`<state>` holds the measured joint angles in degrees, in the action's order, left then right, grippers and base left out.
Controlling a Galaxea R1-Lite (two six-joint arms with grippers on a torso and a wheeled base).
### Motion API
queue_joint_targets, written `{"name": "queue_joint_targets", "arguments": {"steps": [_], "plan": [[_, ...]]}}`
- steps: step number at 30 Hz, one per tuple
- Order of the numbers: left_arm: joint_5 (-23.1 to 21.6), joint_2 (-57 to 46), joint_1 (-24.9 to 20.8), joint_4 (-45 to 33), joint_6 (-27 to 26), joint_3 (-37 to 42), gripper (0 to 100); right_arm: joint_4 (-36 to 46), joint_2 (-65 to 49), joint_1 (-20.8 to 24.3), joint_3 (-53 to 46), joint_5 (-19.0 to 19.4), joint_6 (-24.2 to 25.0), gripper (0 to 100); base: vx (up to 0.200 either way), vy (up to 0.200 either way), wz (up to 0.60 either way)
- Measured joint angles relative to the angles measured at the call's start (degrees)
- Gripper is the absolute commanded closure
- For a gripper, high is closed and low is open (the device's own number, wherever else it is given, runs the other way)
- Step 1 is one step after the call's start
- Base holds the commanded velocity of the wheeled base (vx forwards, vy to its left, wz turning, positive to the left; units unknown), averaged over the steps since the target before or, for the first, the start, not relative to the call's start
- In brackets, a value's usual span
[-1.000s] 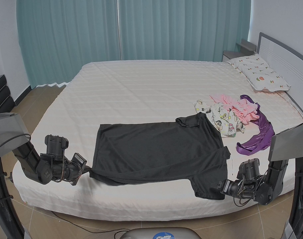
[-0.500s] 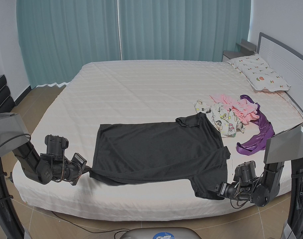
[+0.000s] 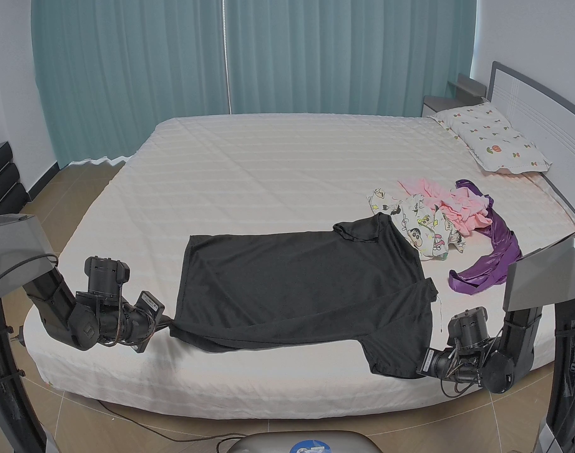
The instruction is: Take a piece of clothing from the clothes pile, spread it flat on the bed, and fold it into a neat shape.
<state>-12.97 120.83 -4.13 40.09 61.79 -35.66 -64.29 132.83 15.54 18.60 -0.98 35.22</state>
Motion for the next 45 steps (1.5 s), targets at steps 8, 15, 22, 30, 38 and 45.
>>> {"name": "queue_joint_targets", "arguments": {"steps": [8,15,22,30,38,45], "plan": [[0.1,-3.0,0.0,0.0,-2.6,2.6,100,-0.6,-9.4,-3.5,-8.4,3.2,0.5,100,0.0,0.0,0.0],[0.6,-6.1,0.0,0.0,-5.2,4.4,100,-0.7,-19.7,-4.7,-13.3,4.9,2.6,100,0.0,0.0,0.0],[0.9,-12.0,0.0,-0.3,-14.5,9.6,100,-0.7,-26.1,-5.4,-16.4,5.3,5.6,100,0.0,0.0,0.0],[1.5,-14.9,-0.8,-1.0,-23.4,15.0,100,-0.8,-27.8,-5.9,-17.5,5.3,5.7,100,0.0,0.0,0.0],[6.7,-14.9,-1.5,-5.1,-28.5,16.7,100,-0.4,-28.3,-6.4,-17.6,5.3,4.4,100,0.0,0.0,0.0],[6.7,-14.4,-4.1,-5.1,-28.5,18.5,100,5.0,-30.0,-7.1,-17.6,5.3,1.6,100,0.0,0.0,0.0]]}}
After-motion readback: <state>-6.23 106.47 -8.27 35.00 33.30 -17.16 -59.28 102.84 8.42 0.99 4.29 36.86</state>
